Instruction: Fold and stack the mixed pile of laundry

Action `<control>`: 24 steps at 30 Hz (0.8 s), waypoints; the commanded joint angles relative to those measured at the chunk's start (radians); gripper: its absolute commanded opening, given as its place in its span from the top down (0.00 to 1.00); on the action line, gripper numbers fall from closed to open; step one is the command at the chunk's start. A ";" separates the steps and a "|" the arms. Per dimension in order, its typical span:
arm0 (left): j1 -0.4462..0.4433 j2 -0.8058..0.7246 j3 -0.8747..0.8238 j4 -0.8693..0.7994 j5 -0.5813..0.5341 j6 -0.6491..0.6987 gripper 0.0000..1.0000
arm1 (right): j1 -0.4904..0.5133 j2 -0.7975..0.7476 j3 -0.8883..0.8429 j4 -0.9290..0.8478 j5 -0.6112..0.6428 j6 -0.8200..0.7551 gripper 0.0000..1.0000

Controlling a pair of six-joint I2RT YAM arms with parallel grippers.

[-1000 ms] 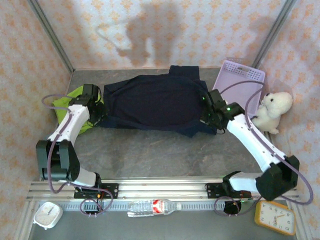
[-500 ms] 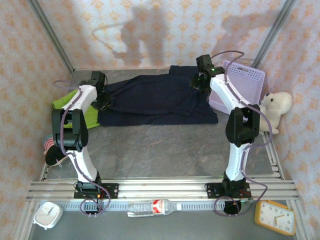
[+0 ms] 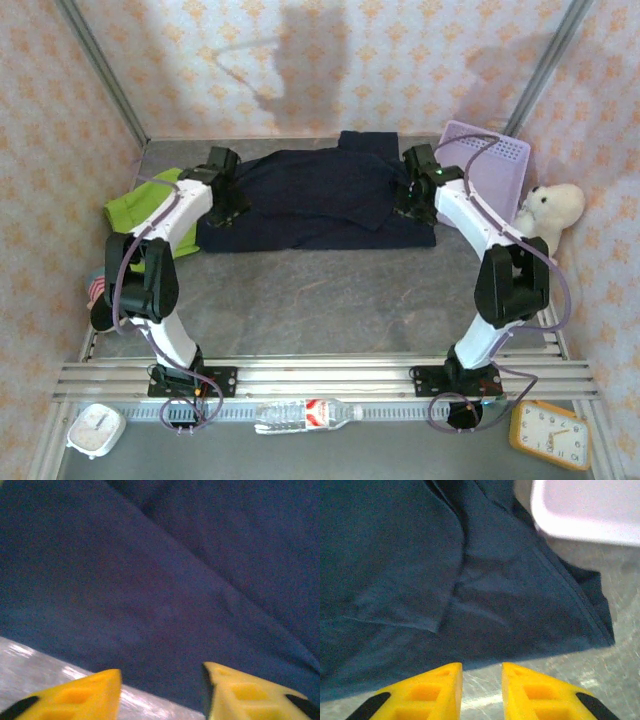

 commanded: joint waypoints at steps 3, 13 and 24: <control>-0.008 0.097 -0.056 0.085 0.056 -0.021 0.66 | -0.006 0.054 -0.080 0.056 0.037 0.049 0.78; -0.019 0.243 -0.060 0.092 0.027 0.021 0.66 | -0.062 0.246 -0.046 0.064 0.090 0.106 0.83; -0.112 0.079 -0.260 0.095 0.030 -0.006 0.65 | -0.088 0.102 -0.226 -0.011 0.115 0.096 0.85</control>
